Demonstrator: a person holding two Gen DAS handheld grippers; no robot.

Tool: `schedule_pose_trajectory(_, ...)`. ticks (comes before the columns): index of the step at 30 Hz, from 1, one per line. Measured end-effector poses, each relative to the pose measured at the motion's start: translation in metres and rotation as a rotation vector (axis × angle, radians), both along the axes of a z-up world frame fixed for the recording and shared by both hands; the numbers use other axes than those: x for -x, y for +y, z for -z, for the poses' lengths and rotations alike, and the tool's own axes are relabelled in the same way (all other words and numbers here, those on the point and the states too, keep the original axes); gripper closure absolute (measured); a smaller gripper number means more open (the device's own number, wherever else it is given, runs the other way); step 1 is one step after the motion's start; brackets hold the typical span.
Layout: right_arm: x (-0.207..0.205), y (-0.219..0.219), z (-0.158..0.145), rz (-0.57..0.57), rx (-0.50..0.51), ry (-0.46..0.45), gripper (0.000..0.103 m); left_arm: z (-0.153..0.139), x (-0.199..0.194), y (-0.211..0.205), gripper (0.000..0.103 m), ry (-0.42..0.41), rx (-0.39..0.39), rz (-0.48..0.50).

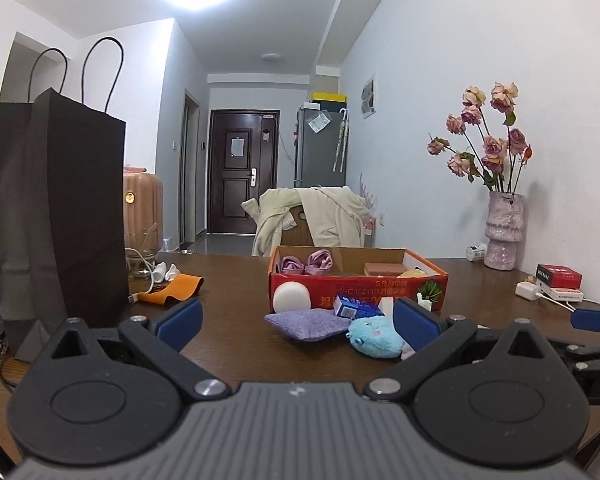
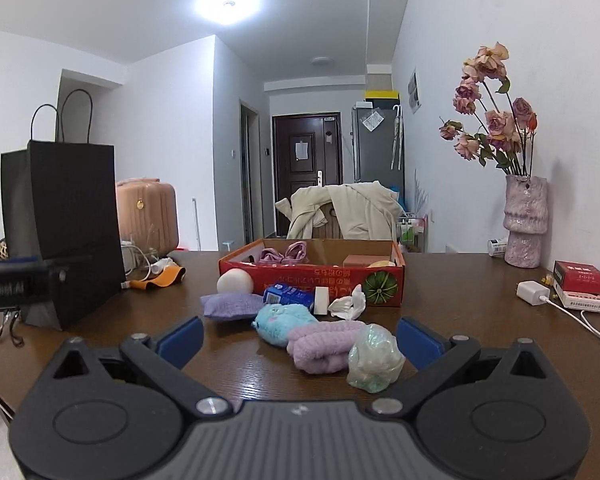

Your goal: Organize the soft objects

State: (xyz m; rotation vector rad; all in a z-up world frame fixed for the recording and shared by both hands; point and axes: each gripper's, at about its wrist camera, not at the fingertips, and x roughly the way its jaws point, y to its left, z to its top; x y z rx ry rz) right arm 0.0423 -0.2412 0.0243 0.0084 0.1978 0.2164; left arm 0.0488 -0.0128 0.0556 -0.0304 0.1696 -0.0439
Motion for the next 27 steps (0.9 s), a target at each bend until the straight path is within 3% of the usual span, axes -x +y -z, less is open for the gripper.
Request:
schedule_pose_trajectory(5, -0.004, -0.001, 0.007, 0.009, 0.010, 0.008, 0.003, 0.013, -0.015, -0.011, 0.000, 0.060, 0.002, 0.017)
schedule_pose_trajectory(11, -0.026, -0.022, 0.018, 0.033, -0.014, 0.075, 0.017, 0.029, -0.049, -0.033, 0.000, 0.144, 0.015, 0.051)
schedule_pose_trajectory(14, -0.045, -0.033, 0.022, 0.002, -0.054, 0.132, 0.041, 0.039, -0.074, -0.045, 0.000, 0.200, 0.024, 0.041)
schedule_pose_trajectory(16, -0.062, -0.035, 0.027, -0.058, -0.067, 0.180, 0.063, 0.041, -0.089, -0.051, 0.000, 0.224, 0.039, 0.044)
schedule_pose_trajectory(18, -0.078, -0.033, 0.033, -0.099, -0.056, 0.209, 0.069, 0.042, -0.104, -0.058, 0.000, 0.239, 0.051, 0.061)
schedule_pose_trajectory(22, -0.115, -0.031, 0.041, -0.149, -0.040, 0.268, 0.069, 0.043, -0.129, -0.074, 0.000, 0.255, 0.078, 0.067)
schedule_pose_trajectory(27, -0.151, -0.045, 0.045, -0.157, -0.029, 0.311, 0.071, 0.051, -0.154, -0.089, 0.010, 0.315, 0.148, 0.072)
